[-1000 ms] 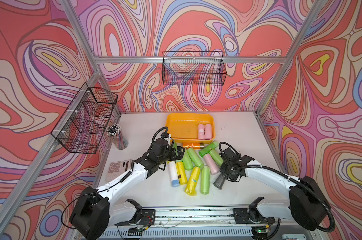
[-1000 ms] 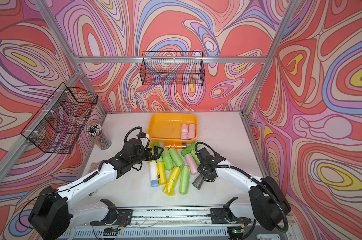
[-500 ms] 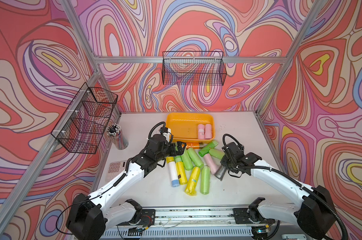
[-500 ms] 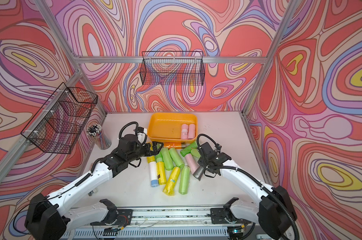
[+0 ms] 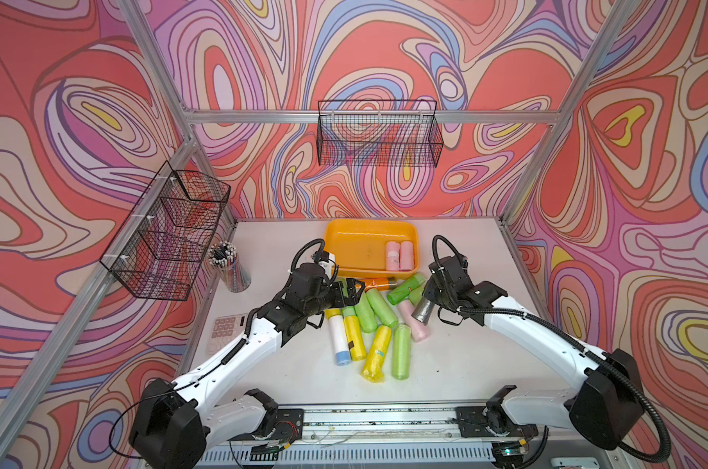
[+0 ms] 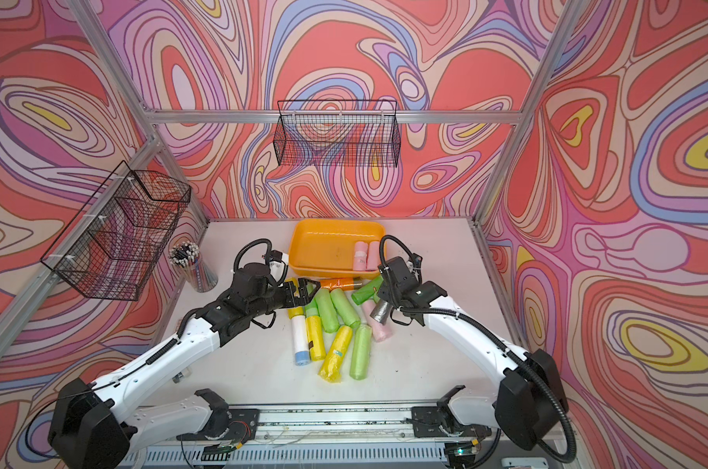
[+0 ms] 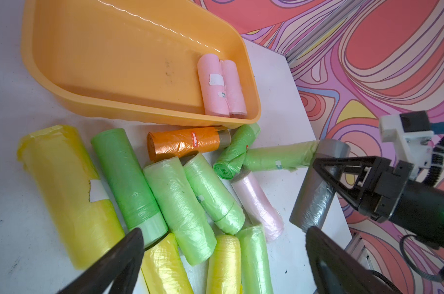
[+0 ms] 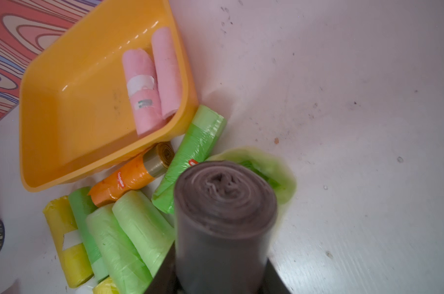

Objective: Put the roll of trash bags into the storage box
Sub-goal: Place the roll of trash bags in the storage box.

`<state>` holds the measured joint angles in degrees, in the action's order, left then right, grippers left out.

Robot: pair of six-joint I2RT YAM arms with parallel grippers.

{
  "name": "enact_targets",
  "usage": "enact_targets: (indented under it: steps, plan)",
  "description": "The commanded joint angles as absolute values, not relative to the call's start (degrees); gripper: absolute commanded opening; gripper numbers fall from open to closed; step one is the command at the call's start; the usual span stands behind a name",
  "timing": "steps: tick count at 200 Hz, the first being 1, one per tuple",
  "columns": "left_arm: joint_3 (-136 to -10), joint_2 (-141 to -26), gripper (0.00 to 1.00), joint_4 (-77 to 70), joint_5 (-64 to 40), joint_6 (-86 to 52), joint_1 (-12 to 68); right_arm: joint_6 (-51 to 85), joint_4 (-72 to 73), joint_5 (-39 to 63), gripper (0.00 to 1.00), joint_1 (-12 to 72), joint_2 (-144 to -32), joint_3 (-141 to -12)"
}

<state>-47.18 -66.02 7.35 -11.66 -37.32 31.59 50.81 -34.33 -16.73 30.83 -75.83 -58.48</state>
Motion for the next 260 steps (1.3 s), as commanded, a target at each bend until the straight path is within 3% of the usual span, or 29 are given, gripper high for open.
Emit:
enact_targets:
  steps: [1, 124, 260]
  plan:
    - [-48.16, -64.56, 1.00, 8.97, -9.51, -37.40, 31.46, 45.73, -31.64, -19.90, 0.19, 30.87, -79.34, -63.39]
    - [-46.32, -60.96, 1.00, 11.95, -3.13, -36.65, 31.46, 35.93, -29.99, -12.83, 0.18, 29.76, -104.13, -88.42]
    - [-47.67, -61.05, 1.00, 13.33, -2.39, -35.92, 31.46, 32.75, -28.70, -12.15, 0.17, 26.99, -117.64, -101.59]
